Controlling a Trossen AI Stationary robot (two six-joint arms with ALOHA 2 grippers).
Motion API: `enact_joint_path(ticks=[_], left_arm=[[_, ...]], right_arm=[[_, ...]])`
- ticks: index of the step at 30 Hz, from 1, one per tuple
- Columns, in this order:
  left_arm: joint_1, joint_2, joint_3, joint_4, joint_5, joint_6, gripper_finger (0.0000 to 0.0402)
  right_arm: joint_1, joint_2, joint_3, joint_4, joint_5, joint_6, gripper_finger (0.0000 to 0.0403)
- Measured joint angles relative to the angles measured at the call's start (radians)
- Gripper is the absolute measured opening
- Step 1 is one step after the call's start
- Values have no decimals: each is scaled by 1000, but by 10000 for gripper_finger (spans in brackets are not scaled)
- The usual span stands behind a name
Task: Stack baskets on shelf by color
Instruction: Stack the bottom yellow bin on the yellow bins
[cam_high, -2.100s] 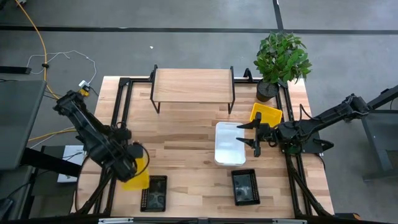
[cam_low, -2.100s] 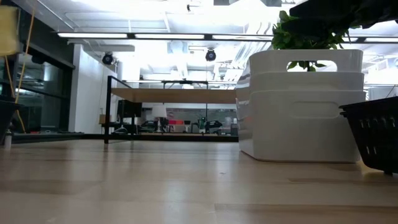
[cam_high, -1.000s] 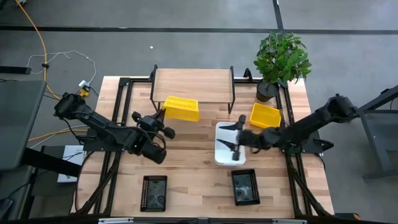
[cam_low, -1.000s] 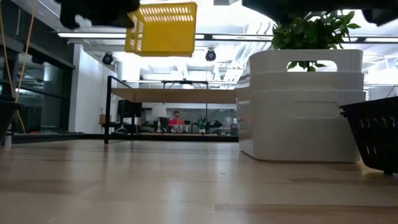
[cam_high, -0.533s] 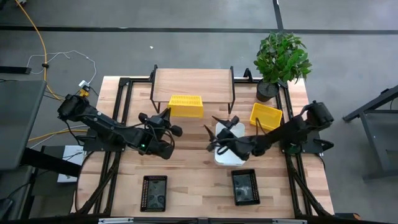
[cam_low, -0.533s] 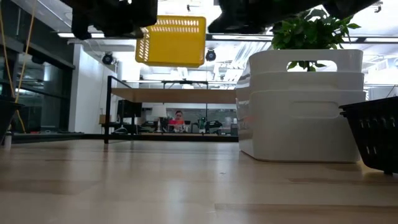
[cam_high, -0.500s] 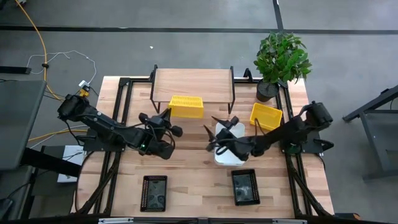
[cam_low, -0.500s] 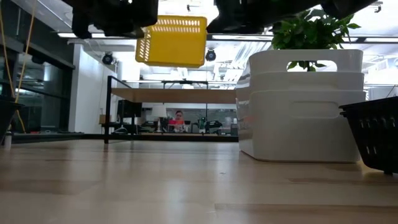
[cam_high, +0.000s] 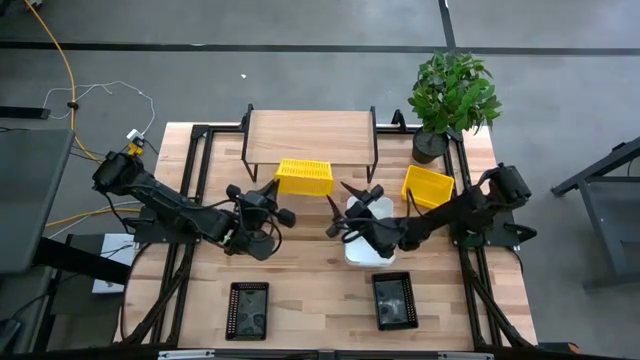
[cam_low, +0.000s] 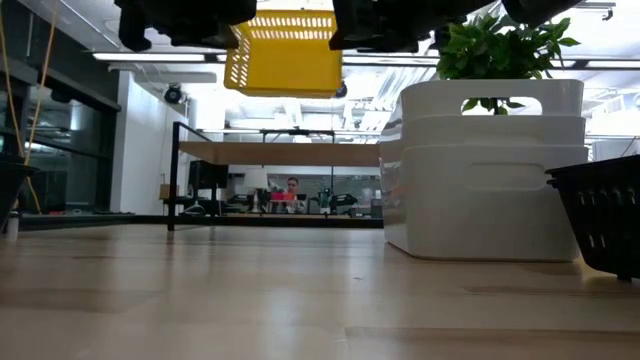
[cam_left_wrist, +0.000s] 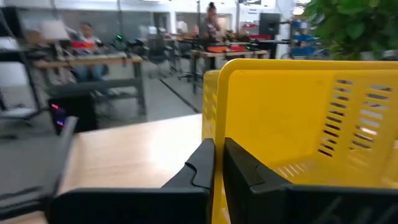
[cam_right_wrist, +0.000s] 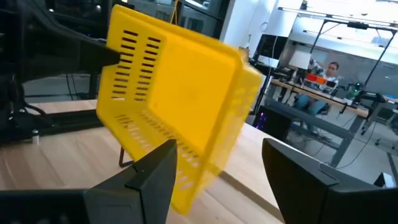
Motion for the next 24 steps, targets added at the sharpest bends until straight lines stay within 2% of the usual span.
enact_joint_path(ticks=[4,8,12,16,19,21,24], left_arm=[[0,0,0,76,80,57,0],[0,8,0,144,106,127,0],[1,34,0,200,100,184,0],[11,64,0,255,101,242,0],[17,78,0,300,163,299,1],[22,81,0,339,200,356,4],[25,83,0,360,215,422,15]], right_arm=[[-26,0,0,-2,-47,38,224],[-39,0,-2,-23,-54,61,207],[-44,0,-2,-45,-42,61,159],[-44,-2,-2,-65,-6,54,84],[-47,-2,-2,-83,29,50,23],[-47,-4,-3,-89,50,50,9],[-45,-4,-3,-102,81,41,20]])
